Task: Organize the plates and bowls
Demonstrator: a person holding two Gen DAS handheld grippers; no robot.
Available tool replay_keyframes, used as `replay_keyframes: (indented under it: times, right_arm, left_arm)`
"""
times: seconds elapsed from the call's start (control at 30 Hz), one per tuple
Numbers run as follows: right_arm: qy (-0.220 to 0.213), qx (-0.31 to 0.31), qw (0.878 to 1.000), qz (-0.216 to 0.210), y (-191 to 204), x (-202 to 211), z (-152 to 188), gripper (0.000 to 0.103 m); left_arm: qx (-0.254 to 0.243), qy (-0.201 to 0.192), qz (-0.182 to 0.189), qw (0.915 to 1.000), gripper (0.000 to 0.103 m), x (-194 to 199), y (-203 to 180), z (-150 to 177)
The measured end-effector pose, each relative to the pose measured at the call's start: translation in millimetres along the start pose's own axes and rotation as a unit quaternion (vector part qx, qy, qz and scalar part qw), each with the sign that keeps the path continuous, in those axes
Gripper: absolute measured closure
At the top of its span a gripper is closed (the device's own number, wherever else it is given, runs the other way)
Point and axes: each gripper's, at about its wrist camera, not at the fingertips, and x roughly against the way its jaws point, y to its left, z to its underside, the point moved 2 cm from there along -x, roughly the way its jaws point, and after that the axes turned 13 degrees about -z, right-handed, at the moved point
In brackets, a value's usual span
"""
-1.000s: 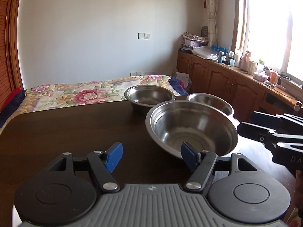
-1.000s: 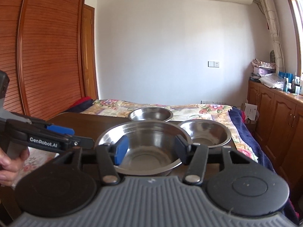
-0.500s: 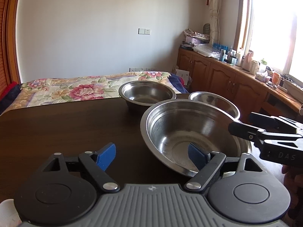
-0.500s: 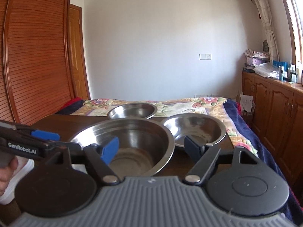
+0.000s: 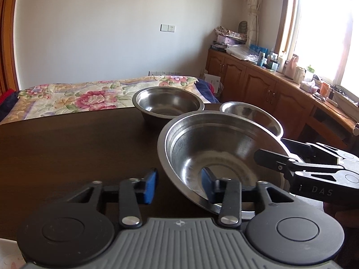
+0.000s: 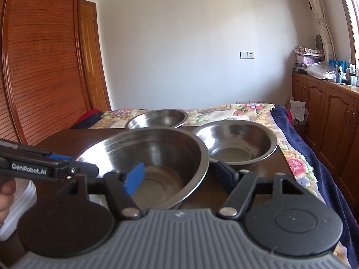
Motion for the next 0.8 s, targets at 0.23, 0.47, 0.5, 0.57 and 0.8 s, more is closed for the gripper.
replay_keyframes:
  times: [0.23, 0.47, 0.5, 0.57, 0.8]
  right_arm:
    - [0.005, -0.003, 1.0, 0.002, -0.8, -0.6, 0.0, 0.049]
    - [0.014, -0.004, 1.0, 0.011, -2.0, -3.0, 0.3, 0.061]
    - [0.014, -0.005, 1.0, 0.011, -2.3, -2.9, 0.4, 0.062]
    - [0.013, -0.006, 1.0, 0.011, -2.8, -2.6, 0.1, 0.064]
    - [0.005, 0.009, 1.0, 0.016, 0.6, 1.3, 0.1, 0.072]
  left_arm:
    - [-0.004, -0.002, -0.002, 1.0, 0.066, -0.5, -3.6, -0.9]
    - [-0.01, -0.003, -0.01, 0.9999, 0.066, -1.3, -4.2, -1.9]
    - [-0.009, -0.003, -0.009, 0.9999, 0.066, -1.6, -4.2, -1.6]
    - [-0.012, -0.005, -0.014, 0.9998, 0.07, -1.9, -4.7, -1.3]
    - [-0.008, -0.001, -0.019, 0.9998, 0.074, 2.0, -3.9, 1.6]
